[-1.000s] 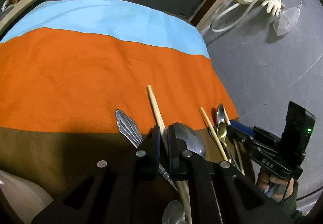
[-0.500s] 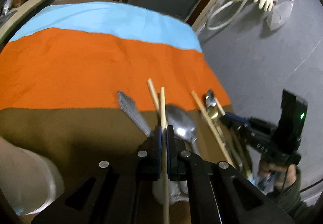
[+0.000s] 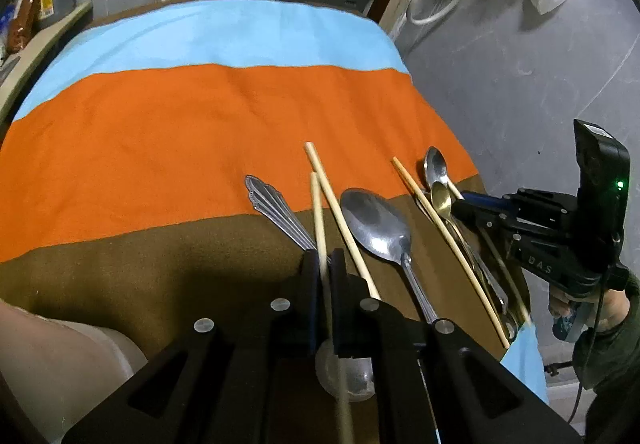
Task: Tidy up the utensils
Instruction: 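Grasp a wooden chopstick with the left tool while the right tool grasps another chopstick, then lift both held chopsticks and carry them over the white caddy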
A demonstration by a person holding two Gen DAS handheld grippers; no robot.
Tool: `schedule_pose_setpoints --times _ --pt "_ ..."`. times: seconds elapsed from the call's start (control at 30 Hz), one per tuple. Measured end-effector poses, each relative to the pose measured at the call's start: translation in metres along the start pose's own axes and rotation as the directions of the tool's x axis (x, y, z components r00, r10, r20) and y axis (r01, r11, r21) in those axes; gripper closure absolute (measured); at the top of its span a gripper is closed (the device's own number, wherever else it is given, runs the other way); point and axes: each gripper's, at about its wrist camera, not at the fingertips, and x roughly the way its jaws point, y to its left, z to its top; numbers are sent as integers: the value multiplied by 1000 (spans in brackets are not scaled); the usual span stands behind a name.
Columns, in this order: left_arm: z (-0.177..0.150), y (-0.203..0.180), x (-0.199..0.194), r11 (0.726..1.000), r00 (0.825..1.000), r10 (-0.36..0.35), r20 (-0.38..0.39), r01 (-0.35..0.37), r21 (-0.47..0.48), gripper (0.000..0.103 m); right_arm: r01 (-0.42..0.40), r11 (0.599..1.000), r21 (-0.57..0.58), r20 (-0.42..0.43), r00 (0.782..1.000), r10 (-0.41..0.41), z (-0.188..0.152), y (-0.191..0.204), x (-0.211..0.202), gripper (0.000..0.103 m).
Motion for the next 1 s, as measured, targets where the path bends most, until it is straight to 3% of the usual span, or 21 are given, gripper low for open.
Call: schedule_pose_setpoints --times 0.1,0.23,0.4,0.5,0.57,0.7,0.77,0.83,1.0 --pt "-9 4 -10 997 997 -60 55 63 -47 101 -25 998 58 42 999 23 -5 -5 -10 100" --pt "-17 -1 -34 995 984 -92 152 96 -25 101 -45 992 115 124 992 31 -19 -6 -30 100" --pt "-29 -9 -65 989 948 -142 285 146 7 101 -104 977 183 234 970 60 -36 -7 -59 100" --pt "-34 -12 -77 986 926 -159 342 164 15 101 -157 969 191 313 945 92 -40 4 -74 100" --pt "-37 -14 -86 985 910 -167 380 175 13 101 -198 964 176 370 921 122 -40 14 -84 100" --pt "-42 -14 -117 980 856 -181 485 195 22 101 -275 953 127 486 855 182 -32 38 -97 100" --pt "-41 -11 -133 980 821 -182 540 196 32 101 -298 951 83 553 808 205 -24 52 -105 100" --pt "-40 -8 -147 986 808 -150 570 161 31 101 -328 944 39 603 761 240 -14 66 -112 100" --pt "-38 16 -188 992 742 -82 665 123 -15 101 -409 909 -78 677 647 350 19 107 -121 100"
